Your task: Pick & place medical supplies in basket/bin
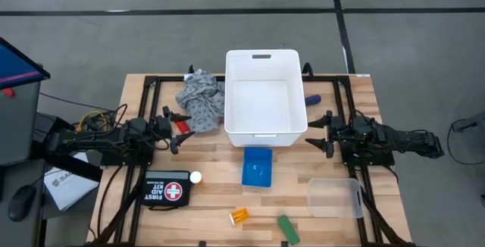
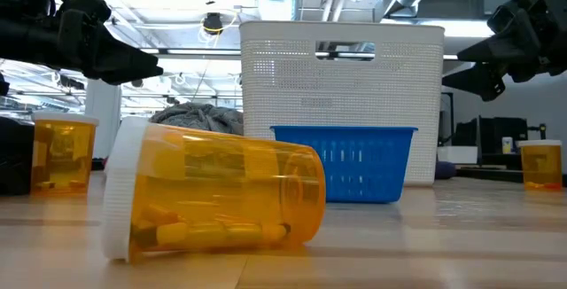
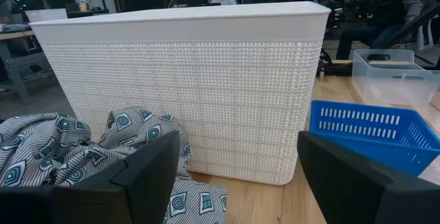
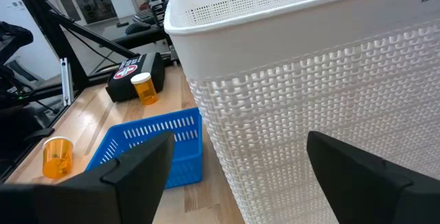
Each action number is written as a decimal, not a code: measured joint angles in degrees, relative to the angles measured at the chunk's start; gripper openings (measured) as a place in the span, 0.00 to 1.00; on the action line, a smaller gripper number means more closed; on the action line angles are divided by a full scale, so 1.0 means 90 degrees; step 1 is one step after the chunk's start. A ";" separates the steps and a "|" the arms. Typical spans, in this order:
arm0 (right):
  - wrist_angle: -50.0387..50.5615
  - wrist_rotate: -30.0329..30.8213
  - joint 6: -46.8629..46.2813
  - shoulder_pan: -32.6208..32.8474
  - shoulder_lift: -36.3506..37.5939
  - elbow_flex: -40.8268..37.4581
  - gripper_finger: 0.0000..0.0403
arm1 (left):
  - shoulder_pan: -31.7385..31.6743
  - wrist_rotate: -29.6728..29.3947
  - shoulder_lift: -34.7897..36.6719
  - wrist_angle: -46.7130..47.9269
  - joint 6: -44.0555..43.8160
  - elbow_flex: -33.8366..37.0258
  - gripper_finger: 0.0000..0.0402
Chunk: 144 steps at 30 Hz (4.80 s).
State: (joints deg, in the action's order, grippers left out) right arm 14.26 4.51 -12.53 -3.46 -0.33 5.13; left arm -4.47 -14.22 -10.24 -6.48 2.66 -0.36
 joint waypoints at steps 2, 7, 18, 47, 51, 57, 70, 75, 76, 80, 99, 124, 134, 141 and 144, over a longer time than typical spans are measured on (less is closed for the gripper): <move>0.0000 0.0000 0.0000 -0.0002 -0.0001 0.0000 0.82 | 0.0000 -0.0002 0.0001 0.0001 0.0002 0.0000 0.71; 0.0000 0.0000 0.0000 0.0000 -0.0001 0.0000 0.82 | 0.0000 -0.0017 0.0004 -0.0569 0.0150 0.0000 0.71; -0.0131 0.0200 0.0192 -0.0078 -0.0001 -0.0016 0.82 | -0.0001 -0.0019 -0.0001 -0.1227 0.0128 0.0000 0.71; -0.2737 0.2217 -0.0365 -0.0132 -0.0001 -0.0005 0.82 | 0.0000 -0.2202 -0.0001 -0.3532 0.1062 0.0000 0.71; -0.3039 0.2230 -0.0062 -0.0134 -0.0003 -0.0005 0.82 | -0.0002 -0.2220 -0.0001 -0.3144 0.0536 0.0000 0.71; -0.3724 0.1342 0.0058 -0.0086 -0.0003 0.0000 0.82 | 0.0000 -0.2115 -0.0001 -0.3167 0.0436 -0.0001 0.71; -0.3846 0.0280 0.0054 0.0564 -0.0003 0.0005 0.82 | -0.0004 -0.4168 -0.2275 0.1161 0.1697 -0.2760 0.74; -0.3903 -0.0031 0.0061 0.0821 -0.0003 0.0005 0.82 | -0.0461 -0.4270 -0.4383 0.2012 0.1679 -0.4044 0.82; -0.3901 -0.0084 0.0060 0.0875 -0.0003 0.0005 0.82 | -0.0647 -0.4269 -0.4767 0.2143 0.1656 -0.4256 0.84; -0.3933 -0.0217 0.0059 0.1176 -0.0003 0.0005 0.82 | -0.1561 -0.3788 -0.6185 0.2742 0.1334 -0.5097 0.90; -0.4143 -0.0093 0.0063 0.1926 -0.0003 0.0002 0.82 | -0.4311 0.0803 -0.7910 0.4281 0.1075 -0.5651 0.43; -0.3968 -0.0019 0.0111 0.1926 -0.0003 0.0002 0.82 | -0.3515 0.1687 -0.3595 0.1867 0.0472 -0.5639 0.00; -0.3976 -0.0019 0.0322 0.1926 -0.0003 0.0000 0.82 | -0.1702 0.2140 -0.4755 -0.1491 0.0434 -0.5642 0.00; -0.3976 -0.0019 0.0360 0.1926 -0.0003 0.0002 0.82 | -0.1593 0.2008 -0.6915 -0.2823 0.0490 -0.6588 0.00; -0.3974 -0.0022 0.0393 0.1926 -0.0003 0.0000 0.82 | -0.1593 0.1908 -0.7789 -0.2735 0.0492 -0.7254 0.00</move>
State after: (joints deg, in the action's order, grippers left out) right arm -21.51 4.32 -8.99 13.87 -0.36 5.13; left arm -18.81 2.96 -80.34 -31.09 7.09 -65.64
